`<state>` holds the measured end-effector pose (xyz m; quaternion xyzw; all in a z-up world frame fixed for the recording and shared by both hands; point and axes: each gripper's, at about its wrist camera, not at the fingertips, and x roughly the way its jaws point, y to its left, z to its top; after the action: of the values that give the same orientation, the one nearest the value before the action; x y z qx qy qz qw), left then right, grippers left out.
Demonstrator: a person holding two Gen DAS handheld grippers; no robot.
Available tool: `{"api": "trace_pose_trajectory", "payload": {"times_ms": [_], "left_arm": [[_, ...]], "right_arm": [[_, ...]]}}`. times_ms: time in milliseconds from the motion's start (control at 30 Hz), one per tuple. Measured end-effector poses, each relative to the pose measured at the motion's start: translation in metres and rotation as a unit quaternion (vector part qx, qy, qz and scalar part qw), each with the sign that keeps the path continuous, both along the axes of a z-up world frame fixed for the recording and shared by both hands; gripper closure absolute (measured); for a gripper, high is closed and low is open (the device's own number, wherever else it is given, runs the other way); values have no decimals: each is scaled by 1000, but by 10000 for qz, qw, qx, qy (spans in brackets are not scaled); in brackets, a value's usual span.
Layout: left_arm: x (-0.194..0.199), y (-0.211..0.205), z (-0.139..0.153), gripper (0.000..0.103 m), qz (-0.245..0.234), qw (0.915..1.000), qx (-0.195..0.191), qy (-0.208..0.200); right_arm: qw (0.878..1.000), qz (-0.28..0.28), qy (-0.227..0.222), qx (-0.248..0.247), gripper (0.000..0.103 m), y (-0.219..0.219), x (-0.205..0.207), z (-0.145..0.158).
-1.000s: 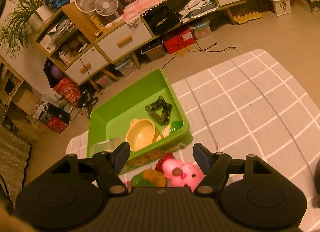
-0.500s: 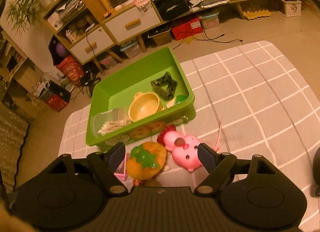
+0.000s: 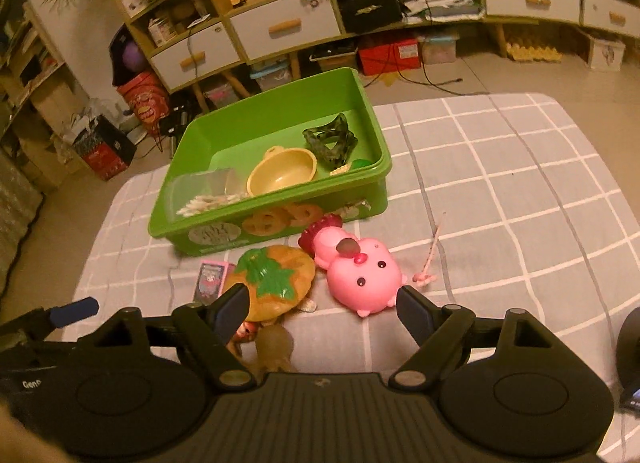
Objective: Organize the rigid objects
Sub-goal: 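Open both tools and withdraw them from the green bin, then grasp the olive octopus-shaped toy with the left tool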
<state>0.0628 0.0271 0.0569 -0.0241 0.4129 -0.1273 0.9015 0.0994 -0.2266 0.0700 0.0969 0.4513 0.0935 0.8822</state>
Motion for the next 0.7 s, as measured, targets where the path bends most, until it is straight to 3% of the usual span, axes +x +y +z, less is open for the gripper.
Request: {"api": "trace_pose_trajectory", "payload": {"times_ms": [200,367,700], "left_arm": [[-13,-10,-14,2,-346,9994,38,17],[-24,-25,-25,2,-725,9972,153,-24],[-29,-43,-42,4,-1219,9925,-106,-76]], "right_arm": [[9990,400,-12,-202,47,11,-10,-11],[9967,744,262,-195,47,22,-14,-25],[9947,631,808,16,47,23,-10,-41]]}}
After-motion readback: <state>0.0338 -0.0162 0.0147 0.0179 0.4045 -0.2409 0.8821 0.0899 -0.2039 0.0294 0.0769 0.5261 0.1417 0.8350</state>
